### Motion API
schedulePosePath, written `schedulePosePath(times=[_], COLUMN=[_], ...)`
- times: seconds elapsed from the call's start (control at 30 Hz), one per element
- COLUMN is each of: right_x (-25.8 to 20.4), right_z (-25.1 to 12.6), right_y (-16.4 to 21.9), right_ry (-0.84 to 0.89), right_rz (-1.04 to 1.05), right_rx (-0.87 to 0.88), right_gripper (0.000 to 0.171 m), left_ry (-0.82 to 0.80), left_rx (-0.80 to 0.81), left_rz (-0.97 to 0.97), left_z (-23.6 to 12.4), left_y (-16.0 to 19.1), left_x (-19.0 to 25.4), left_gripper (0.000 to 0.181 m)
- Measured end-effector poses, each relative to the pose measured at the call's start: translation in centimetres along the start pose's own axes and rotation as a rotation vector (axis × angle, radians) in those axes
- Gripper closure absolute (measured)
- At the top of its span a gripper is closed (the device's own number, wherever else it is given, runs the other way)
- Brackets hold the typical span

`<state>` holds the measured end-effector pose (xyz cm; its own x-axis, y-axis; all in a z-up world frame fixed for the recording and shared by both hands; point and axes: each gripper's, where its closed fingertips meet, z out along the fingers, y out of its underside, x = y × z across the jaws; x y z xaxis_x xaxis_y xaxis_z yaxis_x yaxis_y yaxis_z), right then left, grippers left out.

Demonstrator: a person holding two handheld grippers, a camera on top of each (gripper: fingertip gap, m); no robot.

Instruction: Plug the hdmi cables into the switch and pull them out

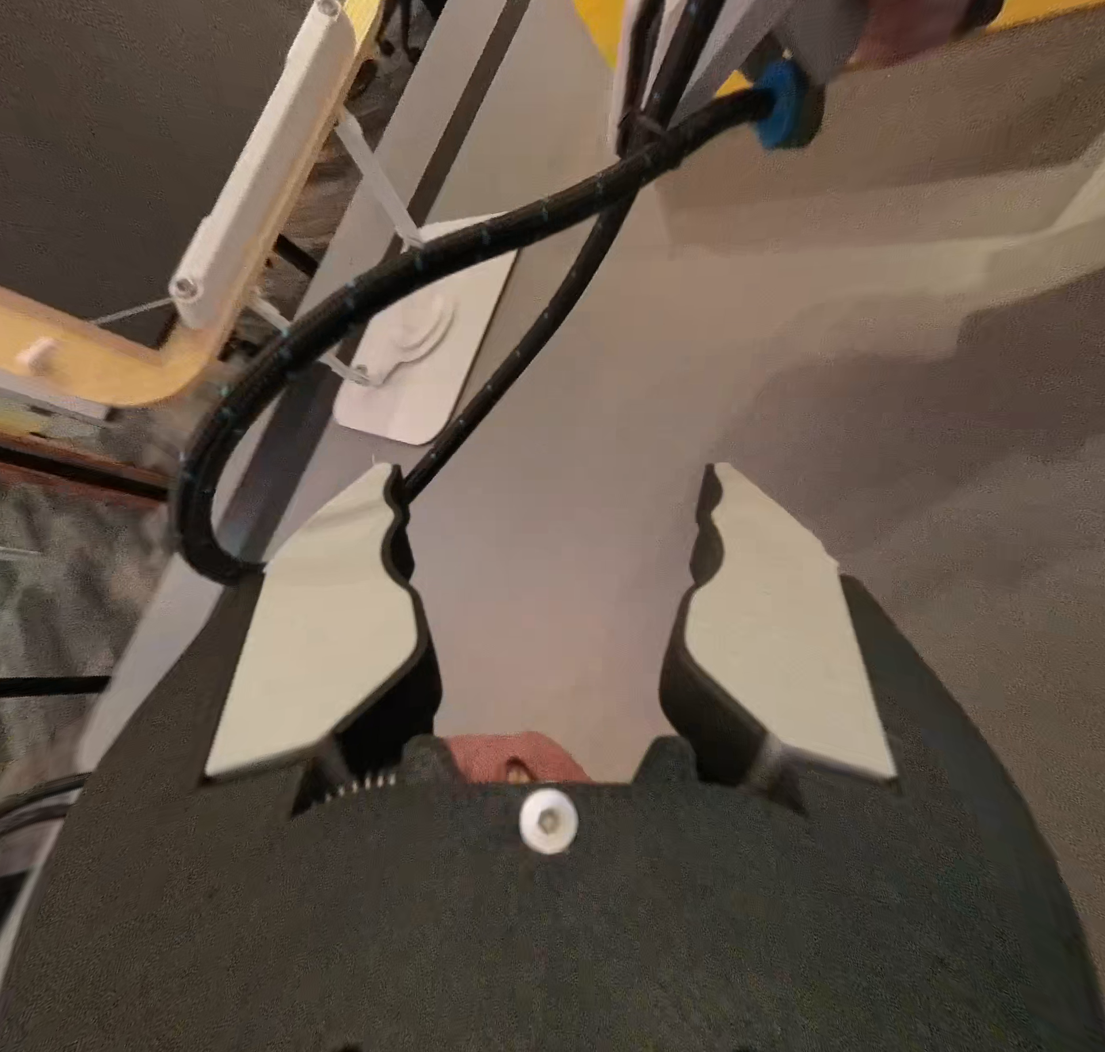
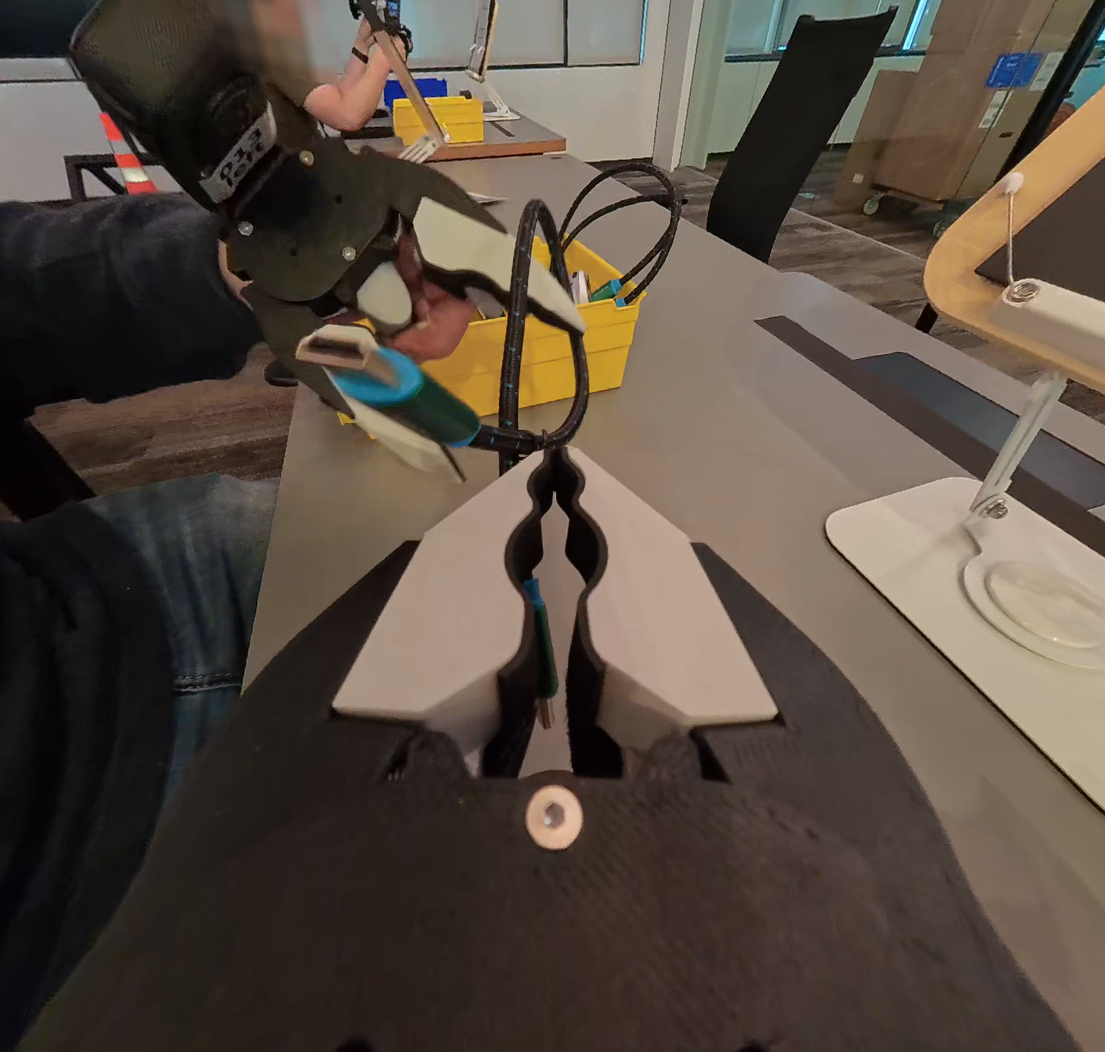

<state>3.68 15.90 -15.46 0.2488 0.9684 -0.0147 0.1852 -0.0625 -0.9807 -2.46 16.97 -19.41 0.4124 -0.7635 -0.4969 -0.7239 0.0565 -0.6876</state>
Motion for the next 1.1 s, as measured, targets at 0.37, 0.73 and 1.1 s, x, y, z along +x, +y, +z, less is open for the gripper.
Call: schedulePosePath(times=[0.37,0.73,1.1], right_x=[-1.3,-5.5,-7.1], right_z=[-0.2,0.7,1.1], right_y=[-2.3,-1.8,-1.1], right_ry=[0.0,-0.173,-0.282], right_rz=[-0.074,-0.202,-0.177], right_rx=[0.12,0.094,0.054], right_gripper=[0.171,0.171,0.171], left_ry=[0.479,0.533,0.432], left_rx=[0.276,0.723,0.729], left_rz=[-0.612,-0.87,-0.772], left_z=[-2.5,-4.6,-5.0], left_y=[-3.0,-10.0,-10.6], left_x=[5.9,0.3,0.1], left_gripper=[0.076,0.082,0.148])
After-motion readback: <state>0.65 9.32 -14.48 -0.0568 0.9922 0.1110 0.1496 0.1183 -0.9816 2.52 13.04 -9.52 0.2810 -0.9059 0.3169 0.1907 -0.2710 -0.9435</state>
